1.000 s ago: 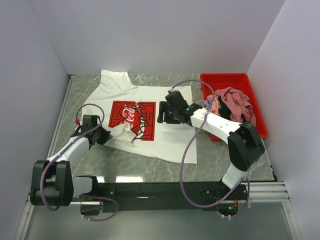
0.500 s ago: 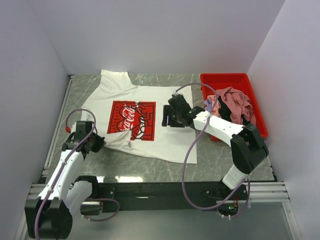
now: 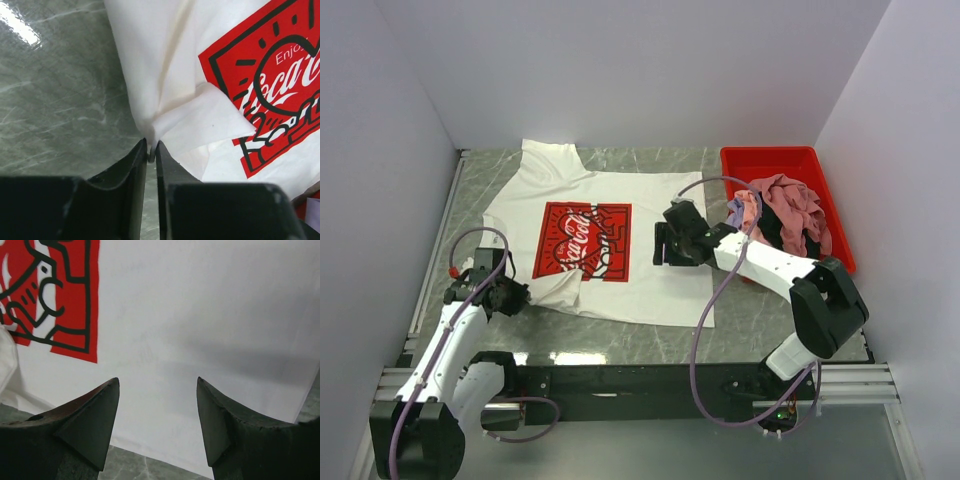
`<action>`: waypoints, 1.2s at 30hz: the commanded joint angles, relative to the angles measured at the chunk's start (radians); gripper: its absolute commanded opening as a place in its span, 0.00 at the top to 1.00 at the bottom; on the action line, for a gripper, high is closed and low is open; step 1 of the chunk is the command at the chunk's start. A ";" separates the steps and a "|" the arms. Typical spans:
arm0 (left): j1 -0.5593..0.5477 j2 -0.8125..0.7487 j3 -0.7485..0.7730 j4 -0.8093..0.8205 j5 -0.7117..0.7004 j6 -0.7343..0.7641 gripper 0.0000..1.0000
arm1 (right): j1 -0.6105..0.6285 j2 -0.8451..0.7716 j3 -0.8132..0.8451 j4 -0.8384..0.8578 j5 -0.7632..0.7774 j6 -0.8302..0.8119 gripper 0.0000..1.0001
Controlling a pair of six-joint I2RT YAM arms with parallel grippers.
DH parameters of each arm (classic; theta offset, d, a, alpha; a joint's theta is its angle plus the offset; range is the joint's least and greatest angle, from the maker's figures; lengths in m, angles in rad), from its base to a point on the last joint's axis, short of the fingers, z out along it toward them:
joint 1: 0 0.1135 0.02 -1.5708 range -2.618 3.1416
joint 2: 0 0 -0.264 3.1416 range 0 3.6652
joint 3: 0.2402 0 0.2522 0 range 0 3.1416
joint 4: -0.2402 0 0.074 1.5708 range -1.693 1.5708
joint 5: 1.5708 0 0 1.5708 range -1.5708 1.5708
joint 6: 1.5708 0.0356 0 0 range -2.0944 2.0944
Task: Fold and stack the t-shirts
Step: Fold the tshirt
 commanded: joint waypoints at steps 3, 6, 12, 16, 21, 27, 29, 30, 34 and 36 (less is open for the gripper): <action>-0.003 -0.004 0.006 -0.020 -0.003 -0.017 0.78 | -0.008 -0.052 -0.074 0.011 0.016 -0.004 0.30; -0.003 0.012 0.015 -0.034 -0.009 -0.018 0.67 | -0.008 -0.057 -0.097 0.013 0.027 -0.006 0.30; -0.003 0.015 0.008 -0.015 -0.018 -0.031 0.70 | -0.008 -0.054 -0.112 0.022 0.027 -0.015 0.30; -0.003 0.019 -0.009 -0.003 -0.014 -0.032 0.72 | -0.008 -0.058 -0.115 0.025 0.027 -0.021 0.30; -0.003 0.036 -0.008 0.029 -0.053 -0.028 0.84 | -0.008 -0.078 -0.126 0.017 0.033 -0.026 0.30; -0.003 0.065 0.037 0.029 -0.083 -0.005 0.99 | -0.009 -0.141 -0.166 0.010 0.038 -0.022 0.30; -0.003 0.024 0.049 -0.010 -0.090 -0.027 0.99 | -0.009 -0.159 -0.180 0.000 0.032 -0.018 0.30; -0.003 0.004 0.054 -0.035 -0.103 -0.043 0.99 | -0.011 -0.167 -0.186 -0.006 0.032 -0.015 0.30; -0.003 -0.147 0.078 -0.164 -0.173 -0.141 0.99 | -0.011 -0.216 -0.218 -0.035 0.055 0.004 0.30; -0.003 -0.197 0.083 -0.207 -0.187 -0.192 0.99 | -0.014 -0.248 -0.229 -0.062 0.068 0.011 0.30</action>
